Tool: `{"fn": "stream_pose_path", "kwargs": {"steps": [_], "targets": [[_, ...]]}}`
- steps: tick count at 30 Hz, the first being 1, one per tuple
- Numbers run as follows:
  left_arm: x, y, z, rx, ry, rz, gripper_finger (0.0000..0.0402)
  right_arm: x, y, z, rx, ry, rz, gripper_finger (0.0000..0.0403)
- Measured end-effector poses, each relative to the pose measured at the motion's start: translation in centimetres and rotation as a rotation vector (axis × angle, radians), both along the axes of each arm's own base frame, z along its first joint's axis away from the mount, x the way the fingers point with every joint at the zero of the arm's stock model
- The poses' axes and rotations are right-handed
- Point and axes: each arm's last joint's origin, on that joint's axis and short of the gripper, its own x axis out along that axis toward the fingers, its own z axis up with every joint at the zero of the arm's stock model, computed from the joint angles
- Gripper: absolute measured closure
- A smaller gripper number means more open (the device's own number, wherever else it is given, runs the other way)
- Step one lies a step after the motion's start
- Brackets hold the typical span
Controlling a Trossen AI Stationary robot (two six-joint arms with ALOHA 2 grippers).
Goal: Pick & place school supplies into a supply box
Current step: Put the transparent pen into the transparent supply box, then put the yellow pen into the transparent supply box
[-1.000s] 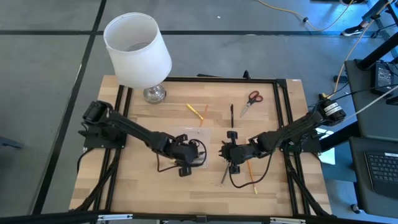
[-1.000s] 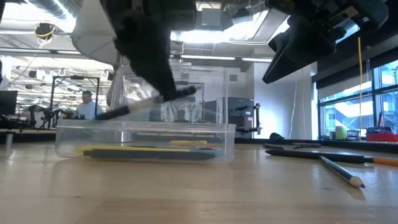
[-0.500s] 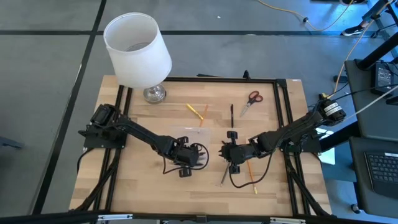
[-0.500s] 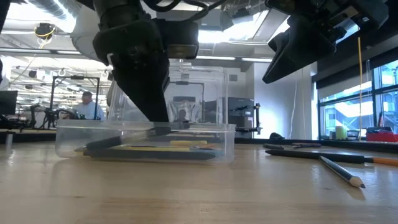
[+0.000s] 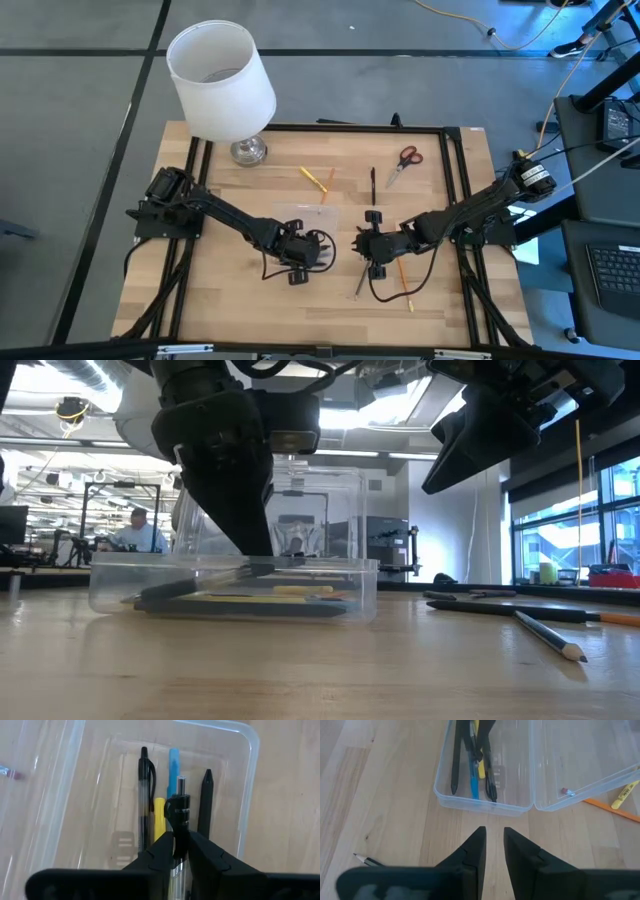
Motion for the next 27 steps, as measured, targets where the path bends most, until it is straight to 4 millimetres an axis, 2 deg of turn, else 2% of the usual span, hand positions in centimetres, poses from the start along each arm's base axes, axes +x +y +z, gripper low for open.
{"fn": "stream_pose_path", "kwargs": {"steps": [9,12,16,20,27], "targets": [[0.0,0.0,0.0,-0.016,0.002,0.02,0.0283,0.0,0.0,0.0,0.0,0.0,0.0,0.0331],[-0.3,0.1,1.0,-0.074,0.007,-0.027,0.027,0.0,0.0,0.0,0.0,0.0,0.0,0.0331],[-1.0,0.4,3.9,-0.143,-0.068,-0.045,0.0264,0.0,0.0,0.0,0.0,0.0,0.0,0.0331],[-2.4,0.8,7.9,-0.138,-0.194,-0.087,0.0266,0.0,0.0,0.0,-0.001,0.001,0.0,0.0331],[-6.8,2.1,14.9,-0.004,-0.412,-0.204,0.0267,0.0,0.0,0.0,-0.001,0.001,0.0,0.0331]]}}
